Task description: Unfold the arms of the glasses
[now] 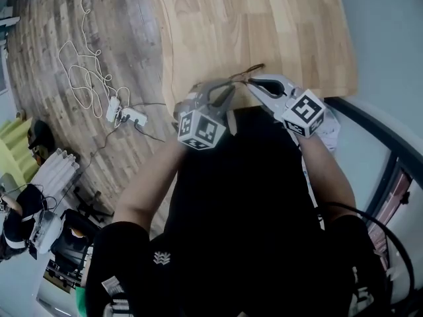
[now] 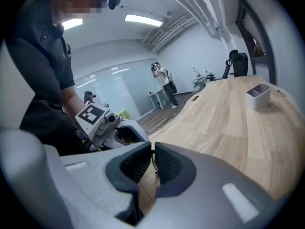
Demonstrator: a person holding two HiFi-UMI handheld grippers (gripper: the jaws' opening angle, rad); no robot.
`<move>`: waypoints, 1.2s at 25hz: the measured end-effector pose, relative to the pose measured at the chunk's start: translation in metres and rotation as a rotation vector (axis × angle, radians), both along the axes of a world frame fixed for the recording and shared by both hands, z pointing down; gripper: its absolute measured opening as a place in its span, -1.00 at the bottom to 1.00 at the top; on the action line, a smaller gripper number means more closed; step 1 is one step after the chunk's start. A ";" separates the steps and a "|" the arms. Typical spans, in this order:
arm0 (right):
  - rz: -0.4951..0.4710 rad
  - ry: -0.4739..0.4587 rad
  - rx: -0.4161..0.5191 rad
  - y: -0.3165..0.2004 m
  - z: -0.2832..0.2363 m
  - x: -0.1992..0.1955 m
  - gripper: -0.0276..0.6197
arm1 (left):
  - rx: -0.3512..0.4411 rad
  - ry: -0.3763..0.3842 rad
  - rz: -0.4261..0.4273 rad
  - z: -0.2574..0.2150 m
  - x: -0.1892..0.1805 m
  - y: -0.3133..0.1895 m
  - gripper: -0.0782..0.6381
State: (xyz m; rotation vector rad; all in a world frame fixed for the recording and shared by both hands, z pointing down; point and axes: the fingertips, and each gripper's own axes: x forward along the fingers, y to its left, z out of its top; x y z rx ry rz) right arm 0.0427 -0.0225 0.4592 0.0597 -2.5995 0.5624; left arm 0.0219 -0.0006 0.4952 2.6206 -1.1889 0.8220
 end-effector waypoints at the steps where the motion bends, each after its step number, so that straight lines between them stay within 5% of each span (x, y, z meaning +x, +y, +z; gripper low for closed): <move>1: -0.009 0.005 0.007 0.003 -0.001 -0.003 -0.84 | 0.000 0.004 -0.014 -0.001 -0.006 0.005 -0.60; 13: -0.095 0.021 0.049 0.047 -0.015 -0.027 -0.84 | -0.003 -0.005 -0.168 -0.010 -0.067 0.057 -0.60; 30: -0.231 -0.010 0.041 0.095 -0.025 -0.056 -0.73 | 0.021 0.023 -0.271 -0.022 -0.083 0.093 -0.60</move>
